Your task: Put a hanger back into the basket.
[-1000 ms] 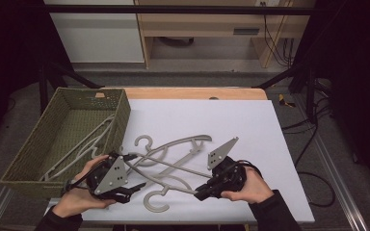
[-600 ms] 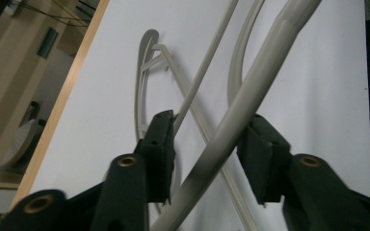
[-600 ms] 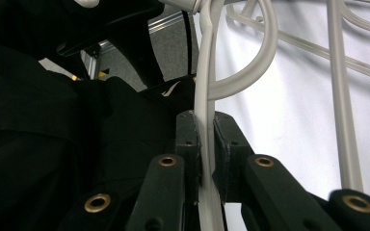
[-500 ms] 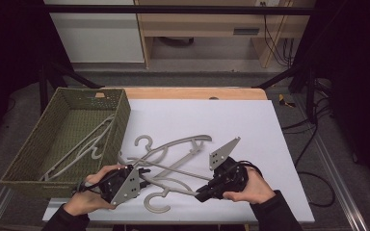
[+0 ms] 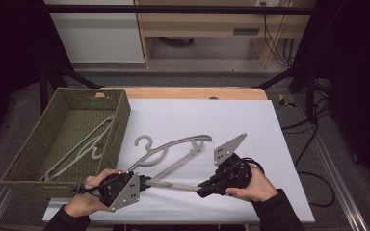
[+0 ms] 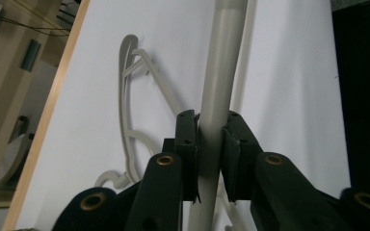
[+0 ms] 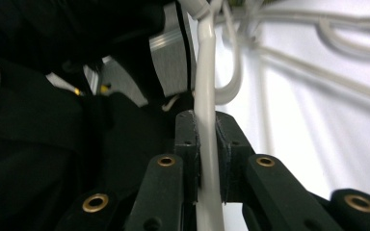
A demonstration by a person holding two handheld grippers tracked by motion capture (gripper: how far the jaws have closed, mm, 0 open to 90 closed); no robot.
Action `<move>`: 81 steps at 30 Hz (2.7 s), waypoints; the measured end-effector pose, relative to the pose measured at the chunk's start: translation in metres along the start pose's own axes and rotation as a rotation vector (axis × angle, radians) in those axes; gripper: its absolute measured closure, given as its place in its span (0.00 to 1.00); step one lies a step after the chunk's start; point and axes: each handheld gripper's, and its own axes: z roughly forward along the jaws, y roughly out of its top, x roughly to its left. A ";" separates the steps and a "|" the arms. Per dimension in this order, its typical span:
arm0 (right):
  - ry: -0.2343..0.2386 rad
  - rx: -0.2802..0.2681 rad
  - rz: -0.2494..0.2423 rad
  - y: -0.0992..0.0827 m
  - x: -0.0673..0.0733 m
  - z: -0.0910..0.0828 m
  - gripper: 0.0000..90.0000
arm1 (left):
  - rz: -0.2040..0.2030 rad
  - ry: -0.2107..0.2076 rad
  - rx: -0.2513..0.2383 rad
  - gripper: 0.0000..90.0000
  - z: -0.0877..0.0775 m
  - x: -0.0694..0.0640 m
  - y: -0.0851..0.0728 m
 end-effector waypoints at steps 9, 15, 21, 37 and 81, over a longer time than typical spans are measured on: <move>-0.037 -0.028 -0.004 0.000 -0.001 -0.006 0.88 | -0.067 -0.001 -0.019 0.91 -0.006 0.003 0.003; -0.106 -0.076 -0.007 -0.001 -0.002 -0.012 0.81 | -0.130 0.004 -0.014 0.91 -0.007 0.006 0.006; -0.320 -0.218 -0.010 -0.004 0.000 -0.029 0.60 | -0.245 0.044 -0.006 0.91 -0.009 0.013 0.005; -0.687 -0.529 0.010 -0.034 0.012 -0.059 0.18 | -0.495 0.175 0.031 0.91 -0.012 0.043 0.007; -0.827 -0.516 0.181 -0.090 -0.010 -0.054 0.06 | -0.625 0.454 0.103 0.91 -0.122 0.139 -0.044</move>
